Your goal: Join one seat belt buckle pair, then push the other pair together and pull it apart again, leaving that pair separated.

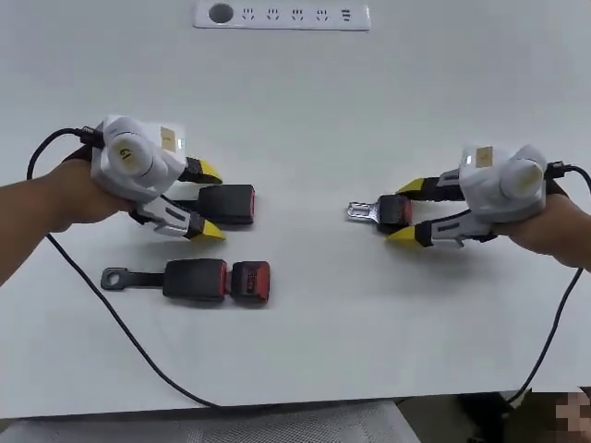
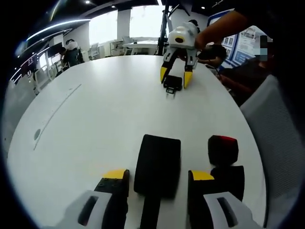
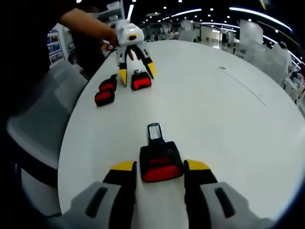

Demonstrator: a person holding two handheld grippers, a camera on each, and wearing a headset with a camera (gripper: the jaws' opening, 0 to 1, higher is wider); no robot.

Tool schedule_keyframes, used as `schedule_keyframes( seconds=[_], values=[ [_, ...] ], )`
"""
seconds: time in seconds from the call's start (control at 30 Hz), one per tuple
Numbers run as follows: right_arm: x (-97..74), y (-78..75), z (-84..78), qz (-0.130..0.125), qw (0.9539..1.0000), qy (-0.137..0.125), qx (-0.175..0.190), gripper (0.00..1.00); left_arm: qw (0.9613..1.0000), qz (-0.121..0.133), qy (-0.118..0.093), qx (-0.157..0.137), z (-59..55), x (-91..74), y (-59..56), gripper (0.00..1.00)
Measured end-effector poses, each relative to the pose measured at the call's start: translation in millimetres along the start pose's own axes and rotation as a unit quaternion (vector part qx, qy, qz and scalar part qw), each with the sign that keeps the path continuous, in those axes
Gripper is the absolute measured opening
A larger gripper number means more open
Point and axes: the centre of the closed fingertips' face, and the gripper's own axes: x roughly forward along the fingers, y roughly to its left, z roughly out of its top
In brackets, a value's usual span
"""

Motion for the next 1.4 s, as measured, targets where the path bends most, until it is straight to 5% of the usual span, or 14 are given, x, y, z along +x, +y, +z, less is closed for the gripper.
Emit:
schedule_keyframes(
  seconds=[0.07,0.2,0.47,1.4],
  values=[
    [0.2,-4.1,-0.1,-0.001,1.0000,-0.003,0.001,0.38,0.9992,0.001,0.015,0.036,-3.0,-0.8,2.9,0.44],
    [2.1,-6.0,-0.1,0.003,0.9997,-0.007,-0.023,0.37,0.9993,0.008,0.021,0.029,-3.2,-2.9,7.9,0.35],
    [3.7,-10.6,0.5,0.003,0.9990,-0.044,-0.006,0.36,0.9991,0.000,0.021,0.038,-4.2,-4.0,5.8,0.34],
    [31.1,2.0,26.1,0.007,0.9958,-0.091,0.002,0.36,0.9980,-0.011,0.048,0.038,-8.4,-3.1,5.2,0.33]
  ],
)
